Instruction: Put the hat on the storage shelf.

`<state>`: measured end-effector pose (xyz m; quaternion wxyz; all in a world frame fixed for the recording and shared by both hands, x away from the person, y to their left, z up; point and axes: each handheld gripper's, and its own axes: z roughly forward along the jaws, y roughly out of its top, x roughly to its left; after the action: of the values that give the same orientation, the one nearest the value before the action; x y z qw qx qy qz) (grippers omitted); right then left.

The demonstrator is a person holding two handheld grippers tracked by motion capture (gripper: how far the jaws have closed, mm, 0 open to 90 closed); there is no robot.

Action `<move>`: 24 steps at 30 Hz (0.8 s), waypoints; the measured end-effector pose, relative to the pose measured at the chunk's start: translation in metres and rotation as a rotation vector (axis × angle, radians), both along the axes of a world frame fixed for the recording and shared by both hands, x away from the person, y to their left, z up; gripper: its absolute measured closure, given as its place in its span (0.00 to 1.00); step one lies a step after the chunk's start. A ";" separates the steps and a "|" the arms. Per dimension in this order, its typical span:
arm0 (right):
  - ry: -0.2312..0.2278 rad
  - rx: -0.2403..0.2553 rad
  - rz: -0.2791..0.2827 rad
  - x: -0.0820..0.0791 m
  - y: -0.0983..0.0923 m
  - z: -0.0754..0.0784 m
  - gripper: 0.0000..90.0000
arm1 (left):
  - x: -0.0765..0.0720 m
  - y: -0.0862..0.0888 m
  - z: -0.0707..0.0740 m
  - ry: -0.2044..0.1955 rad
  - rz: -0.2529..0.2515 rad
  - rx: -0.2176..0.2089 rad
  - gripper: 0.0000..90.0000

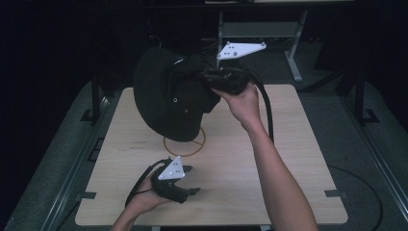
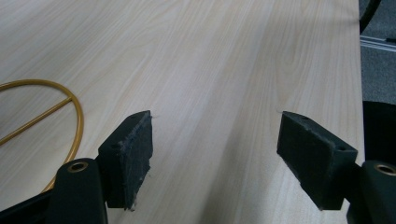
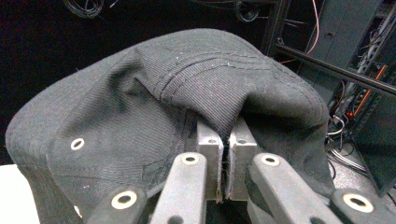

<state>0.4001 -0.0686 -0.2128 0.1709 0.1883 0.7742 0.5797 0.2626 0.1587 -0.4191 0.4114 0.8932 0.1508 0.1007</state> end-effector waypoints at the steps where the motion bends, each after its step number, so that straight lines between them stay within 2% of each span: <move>1: 0.000 -0.001 0.002 0.001 0.002 0.000 0.96 | 0.001 0.001 0.000 -0.001 0.000 -0.001 0.29; 8: 0.003 -0.027 0.010 0.007 0.018 -0.001 0.96 | 0.001 0.002 0.001 0.002 0.001 -0.009 0.29; 14: 0.015 -0.039 0.016 0.016 0.031 -0.005 0.96 | 0.001 -0.001 0.000 0.002 -0.006 0.001 0.29; 24: 0.041 -0.043 0.021 0.026 0.046 -0.011 0.95 | 0.003 -0.006 0.000 0.003 -0.017 -0.005 0.29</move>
<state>0.4258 -0.0225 -0.2241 0.1526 0.1882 0.7917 0.5608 0.2653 0.1530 -0.4194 0.4144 0.8935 0.1441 0.0954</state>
